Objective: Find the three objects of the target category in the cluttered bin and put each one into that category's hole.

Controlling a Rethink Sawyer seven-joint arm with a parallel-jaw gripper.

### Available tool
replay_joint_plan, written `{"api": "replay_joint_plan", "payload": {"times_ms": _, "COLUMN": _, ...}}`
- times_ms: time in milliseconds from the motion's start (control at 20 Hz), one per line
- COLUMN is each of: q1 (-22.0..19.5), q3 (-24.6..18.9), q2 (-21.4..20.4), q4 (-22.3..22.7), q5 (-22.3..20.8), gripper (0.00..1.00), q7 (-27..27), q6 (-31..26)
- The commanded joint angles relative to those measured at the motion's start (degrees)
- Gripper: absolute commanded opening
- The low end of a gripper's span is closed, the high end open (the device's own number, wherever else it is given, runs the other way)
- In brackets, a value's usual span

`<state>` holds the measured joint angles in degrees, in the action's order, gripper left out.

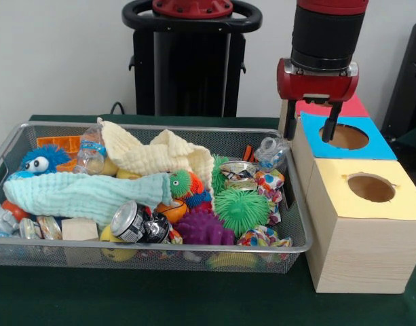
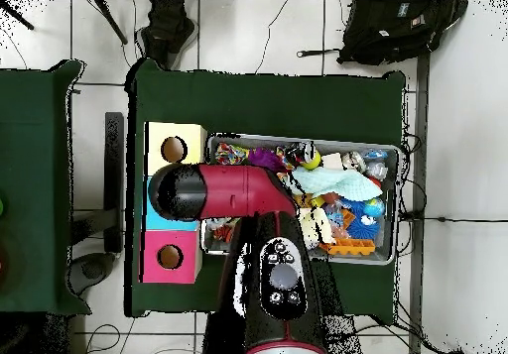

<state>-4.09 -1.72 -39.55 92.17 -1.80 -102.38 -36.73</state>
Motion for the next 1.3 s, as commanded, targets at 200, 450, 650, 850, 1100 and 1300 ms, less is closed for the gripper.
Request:
{"api": "replay_joint_plan", "payload": {"times_ms": 200, "q1": -5.6, "q3": -5.6, "q2": 0.6, "q4": 4.3, "q5": -3.4, "gripper": 1.0, "q7": 3.8, "q6": -1.1}}
{"api": "replay_joint_plan", "payload": {"times_ms": 450, "q1": -6.9, "q3": -5.8, "q2": 0.9, "q4": 6.5, "q5": -4.3, "gripper": 1.0, "q7": 3.4, "q6": 0.9}}
{"api": "replay_joint_plan", "payload": {"times_ms": 650, "q1": -6.5, "q3": -5.4, "q2": 1.7, "q4": 6.7, "q5": -5.0, "gripper": 1.0, "q7": 2.4, "q6": 1.8}}
{"api": "replay_joint_plan", "payload": {"times_ms": 850, "q1": -6.3, "q3": -5.5, "q2": 2.4, "q4": 7.5, "q5": -5.7, "gripper": 1.0, "q7": 1.0, "q6": 3.4}}
{"api": "replay_joint_plan", "payload": {"times_ms": 1100, "q1": -5.7, "q3": -5.4, "q2": 3.2, "q4": 8.0, "q5": -6.5, "gripper": 1.0, "q7": -0.9, "q6": 5.0}}
{"api": "replay_joint_plan", "payload": {"times_ms": 1300, "q1": -5.1, "q3": -5.5, "q2": 3.8, "q4": 8.1, "q5": -6.8, "gripper": 1.0, "q7": -2.5, "q6": 6.5}}
